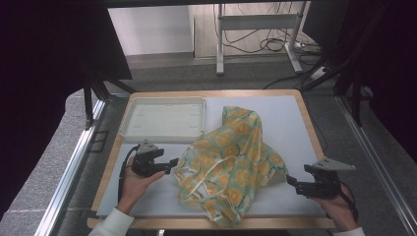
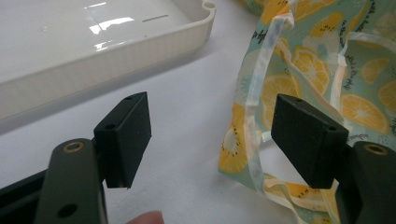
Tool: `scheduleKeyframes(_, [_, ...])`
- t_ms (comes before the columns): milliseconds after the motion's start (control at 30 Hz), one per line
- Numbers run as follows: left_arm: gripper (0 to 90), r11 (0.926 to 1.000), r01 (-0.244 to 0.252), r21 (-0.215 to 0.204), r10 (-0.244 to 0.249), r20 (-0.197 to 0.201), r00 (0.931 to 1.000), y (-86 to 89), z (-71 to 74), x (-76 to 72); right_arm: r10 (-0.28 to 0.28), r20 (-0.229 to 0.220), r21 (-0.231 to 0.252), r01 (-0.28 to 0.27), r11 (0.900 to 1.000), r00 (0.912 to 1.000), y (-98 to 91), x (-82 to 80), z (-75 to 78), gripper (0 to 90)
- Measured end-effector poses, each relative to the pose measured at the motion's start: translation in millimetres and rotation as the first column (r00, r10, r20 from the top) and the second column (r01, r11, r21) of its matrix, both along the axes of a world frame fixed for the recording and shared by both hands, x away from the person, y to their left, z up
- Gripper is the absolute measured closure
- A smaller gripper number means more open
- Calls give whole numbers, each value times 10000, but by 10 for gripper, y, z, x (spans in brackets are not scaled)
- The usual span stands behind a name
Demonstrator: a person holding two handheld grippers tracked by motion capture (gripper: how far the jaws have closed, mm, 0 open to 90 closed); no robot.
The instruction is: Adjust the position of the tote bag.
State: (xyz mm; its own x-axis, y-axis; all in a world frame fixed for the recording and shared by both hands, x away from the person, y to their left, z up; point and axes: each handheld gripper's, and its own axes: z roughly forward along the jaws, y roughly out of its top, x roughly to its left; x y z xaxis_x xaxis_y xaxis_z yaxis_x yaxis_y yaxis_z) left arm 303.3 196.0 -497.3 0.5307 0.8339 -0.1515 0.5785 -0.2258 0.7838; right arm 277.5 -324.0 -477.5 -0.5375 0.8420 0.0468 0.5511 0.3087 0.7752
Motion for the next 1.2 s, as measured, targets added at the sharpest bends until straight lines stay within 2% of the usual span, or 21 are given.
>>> scheduleKeyframes(233, [296, 10000, -59, -1, 59, 37, 10000, 23, 7, -10, -63, -5, -115, 63, 9999, 10000, 1, -14, -6, 189])
scheduleKeyframes(367, [300, 10000, 53, -12, -53, 91, 9999, 14, 18, -20, -34, -1, -150, 34, 9999, 10000, 28, -35, -27, 189])
scheduleKeyframes(533, [285, 9994, 276, 203, -282, 296, 9992, -40, 28, -58, 77, 8, -250, -77, 9997, 10000, 70, -56, -26, 190])
scheduleKeyframes(667, [297, 9989, 464, 62, -466, 290, 9985, -55, 31, -57, 143, 3, -291, -143, 9995, 9999, 76, -69, -27, 198])
scheduleKeyframes(733, [301, 9982, 576, -193, -572, 221, 9981, -43, 67, -39, 217, -18, -296, -217, 9993, 9998, 83, -66, -36, 198])
scheduleKeyframes(800, [287, 9987, 477, -164, -471, 349, 9983, -25, 105, -44, 243, -52, -290, -244, 9993, 9997, 88, -58, -38, 198])
scheduleKeyframes(967, [300, 9987, 472, -184, -466, 318, 9984, 3, 203, -60, 156, -111, -287, -160, 9995, 9998, 73, -49, -42, 198])
scheduleKeyframes(1067, [296, 9985, 498, -238, -487, 448, 9978, -28, 315, -46, 88, -36, -229, -89, 9997, 10000, 65, -95, -42, 200])
scheduleKeyframes(1200, [282, 9983, 514, -257, -502, 441, 9978, -65, 372, -28, 121, 160, -291, -117, 9995, 9998, 80, -139, -18, 200])
